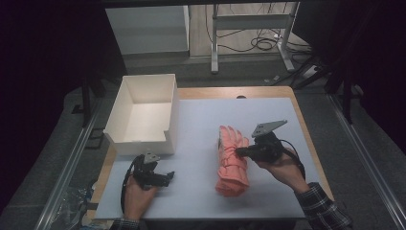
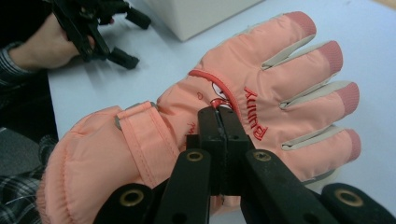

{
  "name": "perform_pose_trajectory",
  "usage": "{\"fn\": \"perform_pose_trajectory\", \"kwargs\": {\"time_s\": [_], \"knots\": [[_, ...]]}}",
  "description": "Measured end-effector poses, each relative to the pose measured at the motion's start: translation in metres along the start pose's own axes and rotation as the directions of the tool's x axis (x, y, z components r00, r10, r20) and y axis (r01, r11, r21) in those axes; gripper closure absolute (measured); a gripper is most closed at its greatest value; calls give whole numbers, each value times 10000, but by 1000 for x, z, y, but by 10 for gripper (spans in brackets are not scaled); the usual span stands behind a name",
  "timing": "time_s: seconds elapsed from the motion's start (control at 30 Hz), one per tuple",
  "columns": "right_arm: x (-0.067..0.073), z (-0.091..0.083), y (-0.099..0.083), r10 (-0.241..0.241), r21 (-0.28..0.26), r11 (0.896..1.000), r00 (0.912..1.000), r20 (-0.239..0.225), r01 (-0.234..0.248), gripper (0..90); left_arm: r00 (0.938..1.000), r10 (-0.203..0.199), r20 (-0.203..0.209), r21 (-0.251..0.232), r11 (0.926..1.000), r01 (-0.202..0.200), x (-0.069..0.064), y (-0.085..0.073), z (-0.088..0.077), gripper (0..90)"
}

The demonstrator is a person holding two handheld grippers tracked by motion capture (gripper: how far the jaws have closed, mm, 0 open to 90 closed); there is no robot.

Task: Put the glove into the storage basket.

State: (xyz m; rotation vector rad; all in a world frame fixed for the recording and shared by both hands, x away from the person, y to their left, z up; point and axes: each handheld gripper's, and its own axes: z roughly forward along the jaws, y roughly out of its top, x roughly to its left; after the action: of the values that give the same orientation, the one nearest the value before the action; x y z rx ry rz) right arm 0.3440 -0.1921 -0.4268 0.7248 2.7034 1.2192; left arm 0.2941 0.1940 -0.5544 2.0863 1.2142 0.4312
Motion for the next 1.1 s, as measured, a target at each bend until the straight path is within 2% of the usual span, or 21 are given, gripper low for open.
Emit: {"fn": "perform_pose_trajectory", "kwargs": {"time_s": [0.1, 0.33, 0.57, 0.7, 0.87, 1.1], "knots": [[0, 9, -6, 35, 193, 9998, 10000, -27, -34, 899, 10000, -3, 1, -3, 10000, 3, 0, 0, 0, 2], [-1, 20, -14, -5, 473, 9989, 9997, 253, -7, 899, 10000, -30, 2, -6, 10000, 30, 0, 0, 0, 2], [0, 35, -25, 270, 787, 9965, 9993, 256, -290, 899, 10000, -33, 1, 1, 10000, 33, 0, 0, 0, 2], [0, 39, -28, 295, 795, 9963, 9992, 258, -314, 899, 10000, 23, 2, 49, 10000, -23, 0, 0, 0, 2], [-1, 36, -29, 280, 573, 9979, 9994, 204, -292, 885, 10000, -13, -1, 21, 10000, 13, 0, 0, 0, 2], [-5, 21, -28, 634, -253, 9977, 9980, -8, -634, 799, 10000, -30, 1, 9, 10000, 30, 0, 0, 0, 2]]}}
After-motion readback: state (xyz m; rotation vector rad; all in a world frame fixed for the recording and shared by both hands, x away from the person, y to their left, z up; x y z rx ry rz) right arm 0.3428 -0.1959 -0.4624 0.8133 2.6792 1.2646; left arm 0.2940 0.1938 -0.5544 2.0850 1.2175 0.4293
